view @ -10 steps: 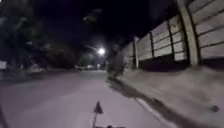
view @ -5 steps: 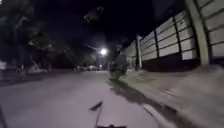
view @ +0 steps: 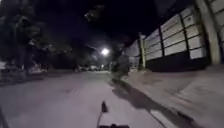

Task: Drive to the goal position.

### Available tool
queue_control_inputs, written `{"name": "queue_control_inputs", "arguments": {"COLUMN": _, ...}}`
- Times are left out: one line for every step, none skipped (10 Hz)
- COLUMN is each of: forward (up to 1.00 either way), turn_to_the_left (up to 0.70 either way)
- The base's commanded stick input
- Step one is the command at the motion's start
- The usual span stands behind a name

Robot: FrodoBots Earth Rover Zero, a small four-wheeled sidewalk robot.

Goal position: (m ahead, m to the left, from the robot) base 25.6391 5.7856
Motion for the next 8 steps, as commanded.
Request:
{"name": "queue_control_inputs", "arguments": {"forward": 0.7, "turn_to_the_left": 0.0}}
{"name": "queue_control_inputs", "arguments": {"forward": 0.7, "turn_to_the_left": 0.0}}
{"name": "queue_control_inputs", "arguments": {"forward": 0.7, "turn_to_the_left": 0.0}}
{"name": "queue_control_inputs", "arguments": {"forward": 0.7, "turn_to_the_left": 0.0}}
{"name": "queue_control_inputs", "arguments": {"forward": 0.7, "turn_to_the_left": 0.0}}
{"name": "queue_control_inputs", "arguments": {"forward": 0.7, "turn_to_the_left": 0.0}}
{"name": "queue_control_inputs", "arguments": {"forward": 0.7, "turn_to_the_left": 0.0}}
{"name": "queue_control_inputs", "arguments": {"forward": 0.7, "turn_to_the_left": 0.0}}
